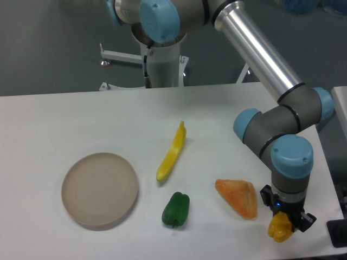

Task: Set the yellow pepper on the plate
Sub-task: 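Lift the held yellow pepper up from the table with the gripper, then carry the yellow pepper across the table over the beige plate, then lower the yellow pepper onto the plate and open the gripper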

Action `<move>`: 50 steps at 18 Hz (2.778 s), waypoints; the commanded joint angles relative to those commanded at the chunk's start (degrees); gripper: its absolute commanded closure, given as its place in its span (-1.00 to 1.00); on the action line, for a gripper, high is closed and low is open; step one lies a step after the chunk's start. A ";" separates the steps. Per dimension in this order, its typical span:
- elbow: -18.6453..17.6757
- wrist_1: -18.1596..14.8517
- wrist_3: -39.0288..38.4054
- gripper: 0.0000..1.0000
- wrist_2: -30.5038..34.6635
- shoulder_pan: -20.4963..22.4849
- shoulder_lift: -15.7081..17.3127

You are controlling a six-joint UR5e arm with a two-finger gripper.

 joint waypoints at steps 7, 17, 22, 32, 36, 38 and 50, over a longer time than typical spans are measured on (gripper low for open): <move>-0.88 -0.44 -0.78 -0.13 0.00 -0.79 1.05; -11.76 -14.84 -13.25 -0.13 0.00 -5.18 15.54; -22.65 -17.22 -25.03 -0.13 -0.18 -11.41 23.19; -25.31 -16.79 -49.20 -0.13 -3.60 -24.42 21.63; -25.31 -16.79 -51.15 -0.12 -3.25 -27.77 19.78; -25.31 -16.70 -51.59 -0.12 -3.08 -29.52 18.38; -25.75 -14.15 -54.76 -0.13 -2.64 -33.13 14.51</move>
